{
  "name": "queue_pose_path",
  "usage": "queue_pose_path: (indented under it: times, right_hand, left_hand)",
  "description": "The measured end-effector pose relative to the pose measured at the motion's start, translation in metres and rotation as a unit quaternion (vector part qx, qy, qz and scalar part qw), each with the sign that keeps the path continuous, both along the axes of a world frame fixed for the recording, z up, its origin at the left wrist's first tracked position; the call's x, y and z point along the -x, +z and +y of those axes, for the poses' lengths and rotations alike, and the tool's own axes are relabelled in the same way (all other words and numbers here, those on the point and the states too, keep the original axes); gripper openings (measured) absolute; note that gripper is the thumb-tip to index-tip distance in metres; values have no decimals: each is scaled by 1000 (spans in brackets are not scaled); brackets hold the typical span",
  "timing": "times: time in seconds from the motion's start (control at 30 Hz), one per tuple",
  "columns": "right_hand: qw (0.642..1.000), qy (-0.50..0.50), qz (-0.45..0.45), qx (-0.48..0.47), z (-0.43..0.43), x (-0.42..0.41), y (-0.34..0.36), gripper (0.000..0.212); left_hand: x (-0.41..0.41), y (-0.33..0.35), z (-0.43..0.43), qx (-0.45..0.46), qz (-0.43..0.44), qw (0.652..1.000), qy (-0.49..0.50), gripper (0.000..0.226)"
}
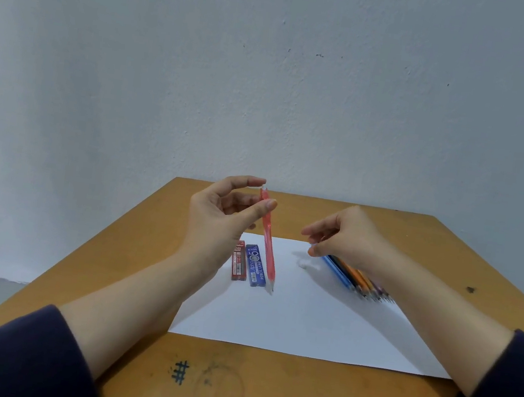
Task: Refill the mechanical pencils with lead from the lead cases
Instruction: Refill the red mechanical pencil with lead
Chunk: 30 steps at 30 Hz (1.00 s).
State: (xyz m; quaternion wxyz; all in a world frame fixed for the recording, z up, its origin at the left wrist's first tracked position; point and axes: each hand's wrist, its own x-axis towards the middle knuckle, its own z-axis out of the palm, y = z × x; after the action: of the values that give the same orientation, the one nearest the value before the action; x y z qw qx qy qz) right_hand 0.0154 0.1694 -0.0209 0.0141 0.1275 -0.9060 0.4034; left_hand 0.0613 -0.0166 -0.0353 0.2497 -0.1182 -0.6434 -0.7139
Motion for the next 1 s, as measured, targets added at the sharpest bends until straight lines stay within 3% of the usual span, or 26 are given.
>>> queue_pose_path:
  times: [0.2, 0.63, 0.8, 1.0]
  right_hand:
    - [993, -9, -5, -114, 1, 4, -8, 23]
    - [987, -27, 2, -157, -4, -1, -14, 3]
    - [998, -30, -21, -55, 1, 1, -8, 12]
    - [994, 59, -26, 84, -1, -1, -2, 21]
  left_hand:
    - [0, 0, 1, -11, 0, 1000, -2, 25]
    - [2, -5, 2, 49, -5, 999, -10, 24]
    - [6, -10, -1, 90, -20, 996, -18, 24]
    - [9, -14, -2, 134, -28, 990, -34, 26]
